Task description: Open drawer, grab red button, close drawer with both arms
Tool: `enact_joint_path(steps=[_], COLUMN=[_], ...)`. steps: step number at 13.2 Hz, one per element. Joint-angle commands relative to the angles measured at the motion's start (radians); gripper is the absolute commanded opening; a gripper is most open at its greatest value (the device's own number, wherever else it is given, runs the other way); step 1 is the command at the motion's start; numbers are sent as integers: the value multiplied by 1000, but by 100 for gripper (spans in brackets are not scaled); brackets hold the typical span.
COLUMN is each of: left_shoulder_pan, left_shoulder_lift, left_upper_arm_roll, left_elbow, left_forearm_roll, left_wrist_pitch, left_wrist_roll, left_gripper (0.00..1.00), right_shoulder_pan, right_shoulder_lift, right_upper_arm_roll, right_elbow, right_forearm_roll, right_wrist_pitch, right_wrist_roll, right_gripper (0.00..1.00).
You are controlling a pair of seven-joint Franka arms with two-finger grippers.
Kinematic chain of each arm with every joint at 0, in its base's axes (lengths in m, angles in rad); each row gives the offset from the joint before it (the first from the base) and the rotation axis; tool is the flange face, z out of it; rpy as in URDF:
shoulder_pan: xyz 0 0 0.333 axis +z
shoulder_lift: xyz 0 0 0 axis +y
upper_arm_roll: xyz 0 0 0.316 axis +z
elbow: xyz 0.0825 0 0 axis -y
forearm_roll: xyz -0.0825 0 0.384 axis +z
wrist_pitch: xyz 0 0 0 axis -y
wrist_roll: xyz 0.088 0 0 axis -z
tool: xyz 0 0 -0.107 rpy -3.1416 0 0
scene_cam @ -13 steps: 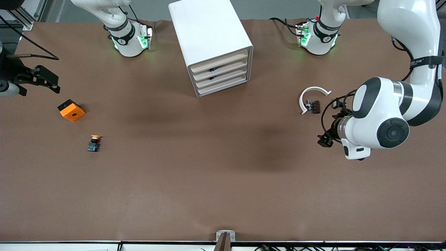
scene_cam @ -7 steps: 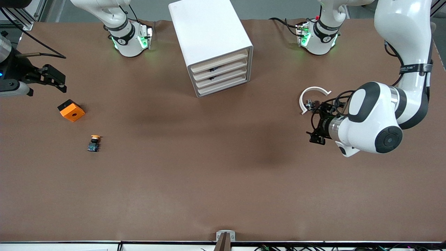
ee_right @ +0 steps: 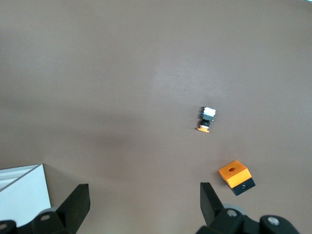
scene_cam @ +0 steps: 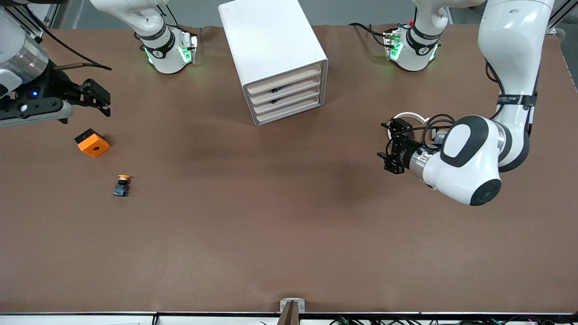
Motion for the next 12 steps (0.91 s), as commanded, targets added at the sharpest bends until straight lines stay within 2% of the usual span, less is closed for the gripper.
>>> enact_joint_path(steps=[1, 3, 8, 12], left_shoulder_pan=[-32, -55, -128, -182], left_shoulder_lift=[66, 98, 197, 266], left_upper_arm_roll=[1, 1, 1, 3], left_elbow=[25, 23, 23, 25], left_forearm_roll=[-129, -199, -228, -263], left_wrist_pitch=[-93, -135, -155, -155], left_wrist_roll=[-78, -85, -88, -77], left_gripper=[100, 100, 100, 100], right_shoulder_pan=[48, 85, 212, 269], right_shoulder_lift=[4, 4, 35, 84], right_upper_arm_roll=[-8, -9, -9, -8], right_elbow=[11, 8, 12, 109], right_forearm_roll=[6, 6, -2, 18], right_wrist_pitch=[-10, -13, -3, -6], right_wrist_roll=[96, 197, 401, 547], right_gripper=[100, 100, 100, 100])
